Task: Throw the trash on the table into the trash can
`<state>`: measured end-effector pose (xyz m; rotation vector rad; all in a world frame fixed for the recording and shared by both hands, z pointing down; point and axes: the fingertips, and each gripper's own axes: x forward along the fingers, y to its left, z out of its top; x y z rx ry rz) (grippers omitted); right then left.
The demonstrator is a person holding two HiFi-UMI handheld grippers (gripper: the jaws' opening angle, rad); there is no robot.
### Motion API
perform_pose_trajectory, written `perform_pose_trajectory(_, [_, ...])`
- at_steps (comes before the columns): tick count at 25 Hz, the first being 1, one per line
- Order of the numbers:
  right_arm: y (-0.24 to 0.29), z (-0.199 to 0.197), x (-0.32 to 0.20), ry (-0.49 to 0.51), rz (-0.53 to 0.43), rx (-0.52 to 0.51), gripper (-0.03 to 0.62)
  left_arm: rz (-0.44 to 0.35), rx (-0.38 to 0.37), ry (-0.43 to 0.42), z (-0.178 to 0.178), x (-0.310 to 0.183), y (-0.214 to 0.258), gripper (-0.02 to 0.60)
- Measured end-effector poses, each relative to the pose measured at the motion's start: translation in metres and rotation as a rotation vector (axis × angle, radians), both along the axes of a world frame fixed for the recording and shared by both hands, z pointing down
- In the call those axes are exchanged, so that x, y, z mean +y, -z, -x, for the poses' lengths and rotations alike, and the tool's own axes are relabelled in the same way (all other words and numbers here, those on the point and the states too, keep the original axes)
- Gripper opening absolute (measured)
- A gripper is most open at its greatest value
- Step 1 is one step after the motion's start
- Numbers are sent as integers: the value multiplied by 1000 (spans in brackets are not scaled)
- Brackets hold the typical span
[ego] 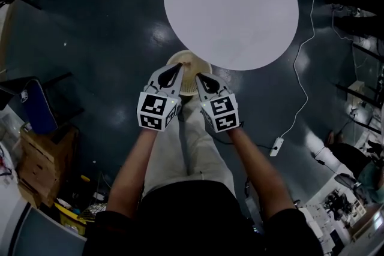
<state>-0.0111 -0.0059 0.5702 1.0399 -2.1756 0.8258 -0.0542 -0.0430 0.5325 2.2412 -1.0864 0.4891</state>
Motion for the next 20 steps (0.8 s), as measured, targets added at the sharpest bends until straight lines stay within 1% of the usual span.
perform_pose_trajectory(5, [20,-9,-33,-25,-36,4,20,-33,7,-22,-11,-28,22,15])
perform_pose_trajectory(10, [37,-27,-89,-48,-93,15,20,-54,10,-35,-26,-64,33,15])
perform_pose_trajectory(14, [42,-44,-143,-90,-142,28,20,-80,8,-42,-36,-99,33,15])
perform_pose_trajectory(17, [44,-50,-178,-123,-178,41,20,-96,6,-37,-35,-124,29,15])
perform_pose_trajectory(20, [46,-52,-210,-147,-207,50,20,-110,25,-22,-36,-152,28,15])
